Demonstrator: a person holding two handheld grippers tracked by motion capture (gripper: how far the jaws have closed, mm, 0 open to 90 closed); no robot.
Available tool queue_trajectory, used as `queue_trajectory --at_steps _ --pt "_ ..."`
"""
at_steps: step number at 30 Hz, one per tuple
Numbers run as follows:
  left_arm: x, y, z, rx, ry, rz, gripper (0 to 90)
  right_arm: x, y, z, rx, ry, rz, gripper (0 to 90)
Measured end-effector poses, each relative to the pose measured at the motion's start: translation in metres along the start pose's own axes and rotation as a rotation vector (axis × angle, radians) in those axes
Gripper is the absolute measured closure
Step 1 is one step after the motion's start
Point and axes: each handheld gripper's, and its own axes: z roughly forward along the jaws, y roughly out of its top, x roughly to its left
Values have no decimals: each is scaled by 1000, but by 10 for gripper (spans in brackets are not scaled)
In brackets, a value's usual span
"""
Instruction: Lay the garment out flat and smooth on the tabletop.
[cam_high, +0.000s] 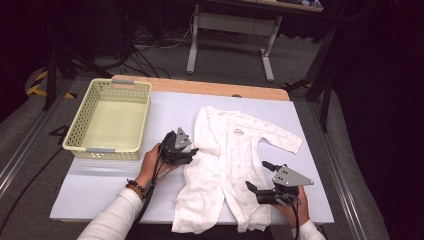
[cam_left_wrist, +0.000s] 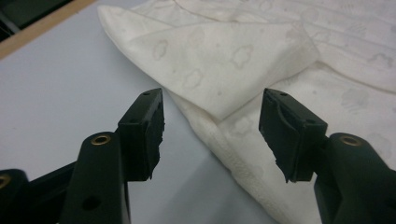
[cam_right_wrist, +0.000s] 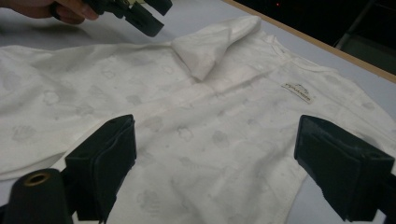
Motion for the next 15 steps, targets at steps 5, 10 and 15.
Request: queue_trajectory --at_steps 5,10,15 --pt "2 1 16 70 -13 -33 447 -1 -1 1 8 13 9 145" --pt "6 7 25 104 -33 -52 528 0 -1 2 9 18 6 150" --pt "9 14 33 100 -42 -48 731 1 -1 2 10 19 2 159"
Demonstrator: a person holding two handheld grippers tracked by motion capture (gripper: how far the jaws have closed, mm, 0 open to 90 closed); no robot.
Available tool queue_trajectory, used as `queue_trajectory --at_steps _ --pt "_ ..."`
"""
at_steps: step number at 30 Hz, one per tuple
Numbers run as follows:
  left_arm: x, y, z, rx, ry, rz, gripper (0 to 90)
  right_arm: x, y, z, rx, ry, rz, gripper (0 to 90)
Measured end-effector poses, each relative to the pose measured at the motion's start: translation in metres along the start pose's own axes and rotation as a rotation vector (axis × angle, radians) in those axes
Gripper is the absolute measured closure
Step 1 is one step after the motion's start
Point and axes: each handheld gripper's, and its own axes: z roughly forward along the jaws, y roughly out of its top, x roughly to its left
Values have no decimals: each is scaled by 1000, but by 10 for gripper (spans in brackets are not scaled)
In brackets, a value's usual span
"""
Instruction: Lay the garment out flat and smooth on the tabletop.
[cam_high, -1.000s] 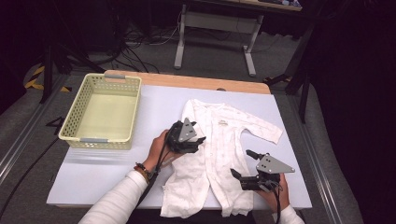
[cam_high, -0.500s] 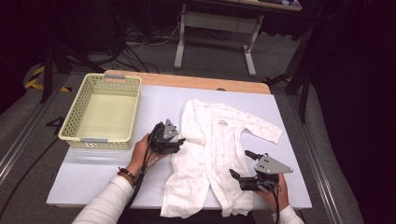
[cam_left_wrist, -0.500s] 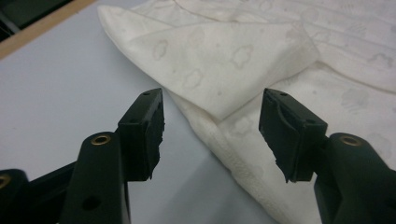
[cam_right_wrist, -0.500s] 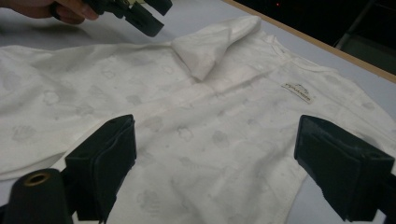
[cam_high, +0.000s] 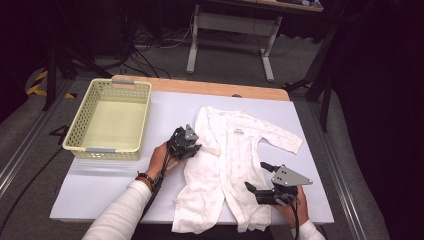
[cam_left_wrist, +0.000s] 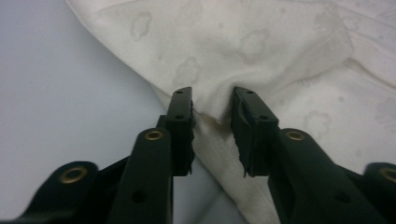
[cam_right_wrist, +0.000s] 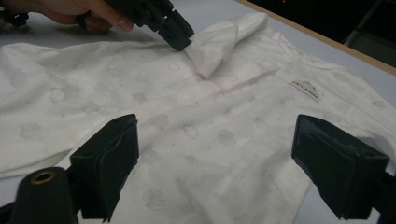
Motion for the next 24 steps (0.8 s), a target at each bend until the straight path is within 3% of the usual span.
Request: queue_trajectory --at_steps 4,8,10,13,17,19,24 --pt "2 6 4 -28 21 10 875 -1 0 -1 -5 -4 -1 163" --pt "3 13 4 -41 37 18 882 -2 0 -2 -9 -6 0 168" --pt "4 17 -1 -71 69 32 879 -1 0 -2 -8 -4 -2 168" --pt "5 22 -5 -95 78 32 880 -1 0 -2 -8 -4 -5 168" --pt "1 34 -7 -127 62 67 882 -1 0 -2 -10 -7 -2 168" --pt "-3 42 -6 -151 30 77 881 -2 0 -3 -11 -13 -3 168" --pt "-15 61 4 -152 27 129 881 -5 -2 -3 -11 -14 8 168"
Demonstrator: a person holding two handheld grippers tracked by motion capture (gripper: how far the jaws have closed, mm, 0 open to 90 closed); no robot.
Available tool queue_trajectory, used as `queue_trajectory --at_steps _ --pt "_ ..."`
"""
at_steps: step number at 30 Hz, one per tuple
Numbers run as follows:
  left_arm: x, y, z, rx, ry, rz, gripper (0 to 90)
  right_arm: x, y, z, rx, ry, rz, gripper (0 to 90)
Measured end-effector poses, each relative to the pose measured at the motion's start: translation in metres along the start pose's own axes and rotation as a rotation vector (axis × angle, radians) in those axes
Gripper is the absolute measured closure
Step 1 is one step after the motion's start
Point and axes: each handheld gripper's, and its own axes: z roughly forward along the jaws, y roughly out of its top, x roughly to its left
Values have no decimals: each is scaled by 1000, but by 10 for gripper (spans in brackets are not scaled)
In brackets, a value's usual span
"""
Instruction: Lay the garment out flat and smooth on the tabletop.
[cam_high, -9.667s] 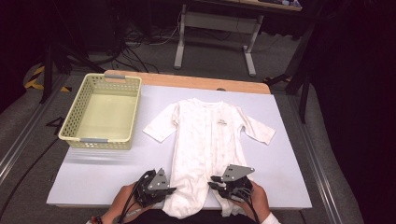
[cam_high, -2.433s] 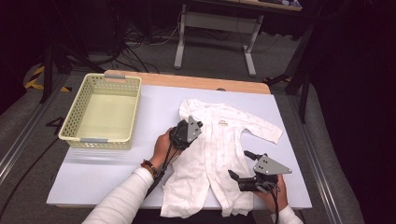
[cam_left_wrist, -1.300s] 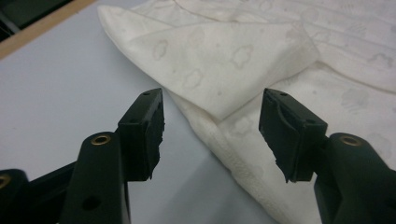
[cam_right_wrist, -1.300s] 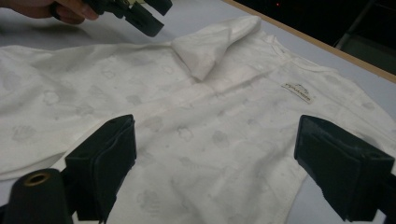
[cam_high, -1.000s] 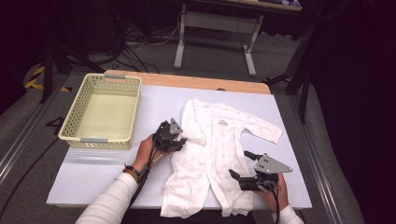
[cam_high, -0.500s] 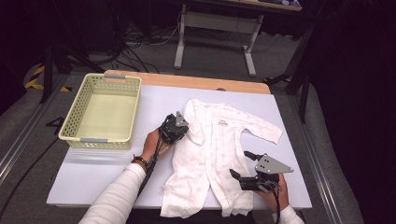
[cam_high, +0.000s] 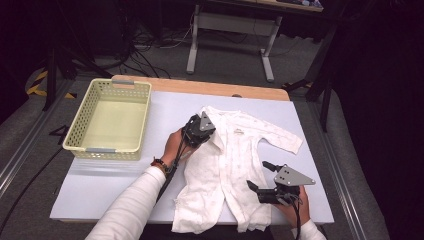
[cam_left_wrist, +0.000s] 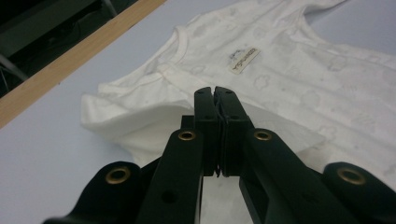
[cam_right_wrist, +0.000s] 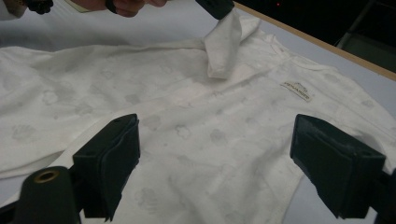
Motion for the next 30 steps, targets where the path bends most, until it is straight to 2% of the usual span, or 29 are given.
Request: queue_trajectory --at_steps 4,10,11,13,15,19,23,25,27,28,30 --pt "-5 10 11 5 -13 25 881 -1 0 -1 -1 -2 1 168" --pt "-11 18 30 9 -30 25 876 -2 -2 0 4 2 0 167" --pt "-12 19 34 3 -30 17 855 -2 -2 0 4 2 1 167" --pt "-13 21 39 -2 -22 -7 722 -3 -2 1 7 2 4 162" --pt "-14 23 42 -21 -37 -25 681 -3 -2 1 9 3 2 160" --pt "-17 26 39 -23 -34 -13 619 -3 -2 1 8 3 3 160" --pt "-11 21 31 -7 -21 -19 571 -3 -2 1 12 4 5 161" --pt "-9 14 27 13 -3 -1 568 -3 -2 1 14 3 2 162" --pt "-7 4 24 39 9 36 536 -2 -2 1 15 3 -1 162" --pt "-6 -2 23 63 26 49 526 -1 -2 1 13 3 -3 163" --pt "-2 -14 19 95 31 67 519 -2 -2 1 14 4 -4 164"
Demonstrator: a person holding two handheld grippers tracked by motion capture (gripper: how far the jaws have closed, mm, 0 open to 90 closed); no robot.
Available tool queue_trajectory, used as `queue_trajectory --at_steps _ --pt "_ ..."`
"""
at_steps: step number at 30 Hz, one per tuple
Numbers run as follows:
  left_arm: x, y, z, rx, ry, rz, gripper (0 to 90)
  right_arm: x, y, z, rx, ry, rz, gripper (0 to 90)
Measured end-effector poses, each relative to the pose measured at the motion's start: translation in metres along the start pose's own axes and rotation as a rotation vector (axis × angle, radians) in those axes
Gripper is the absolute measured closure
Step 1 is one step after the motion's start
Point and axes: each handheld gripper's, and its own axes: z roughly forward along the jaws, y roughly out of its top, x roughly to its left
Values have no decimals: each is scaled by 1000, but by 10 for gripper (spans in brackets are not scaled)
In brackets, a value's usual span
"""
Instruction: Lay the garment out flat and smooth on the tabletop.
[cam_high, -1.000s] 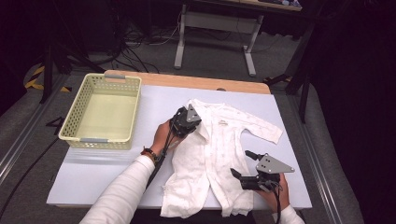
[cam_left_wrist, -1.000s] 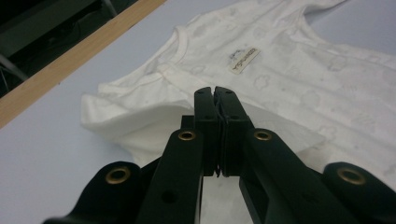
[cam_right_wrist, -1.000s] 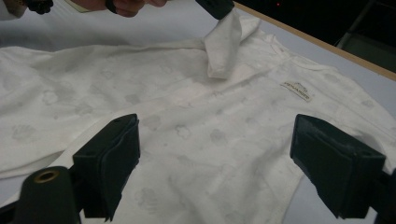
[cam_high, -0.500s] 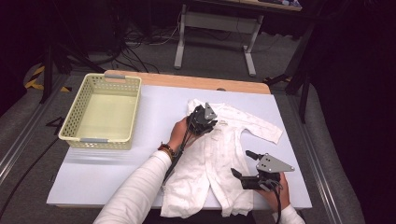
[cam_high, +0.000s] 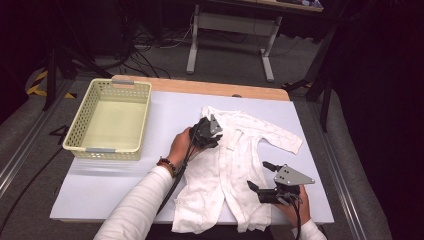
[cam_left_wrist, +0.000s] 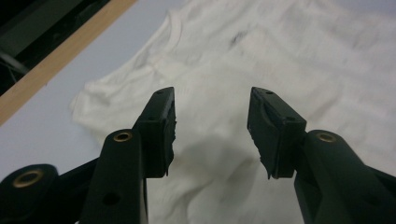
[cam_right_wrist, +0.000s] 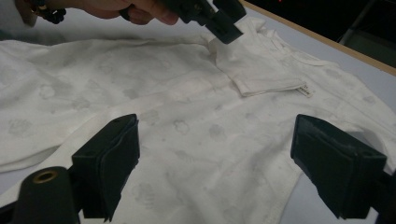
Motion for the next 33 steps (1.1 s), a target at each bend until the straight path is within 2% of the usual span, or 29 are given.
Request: queue_trajectory --at_steps 3,6,11,16,19,21,24,26,28,30,33 --pt "6 -16 -2 37 29 2 513 0 0 2 6 6 6 164" --pt "14 -27 -1 65 42 -36 508 2 0 3 9 8 0 165" --pt "19 -32 2 70 57 -51 517 3 0 4 17 11 1 167" --pt "18 -33 0 93 99 -61 562 2 0 3 13 12 3 179" --pt "19 -36 -1 87 113 -74 576 3 0 3 12 9 0 179" --pt "20 -36 -3 89 106 -80 580 3 0 2 11 6 -4 179" --pt "19 -32 -8 51 119 -92 593 2 1 2 11 2 -3 181" --pt "18 -28 -13 9 105 -102 581 2 1 2 11 2 -3 182" --pt "12 -20 -15 -36 72 -101 585 2 0 2 11 1 1 183" --pt "3 -11 -15 -59 28 -104 570 1 0 2 11 -2 2 183" --pt "-9 -1 -9 -69 -20 -70 557 1 0 1 11 -5 -1 184"
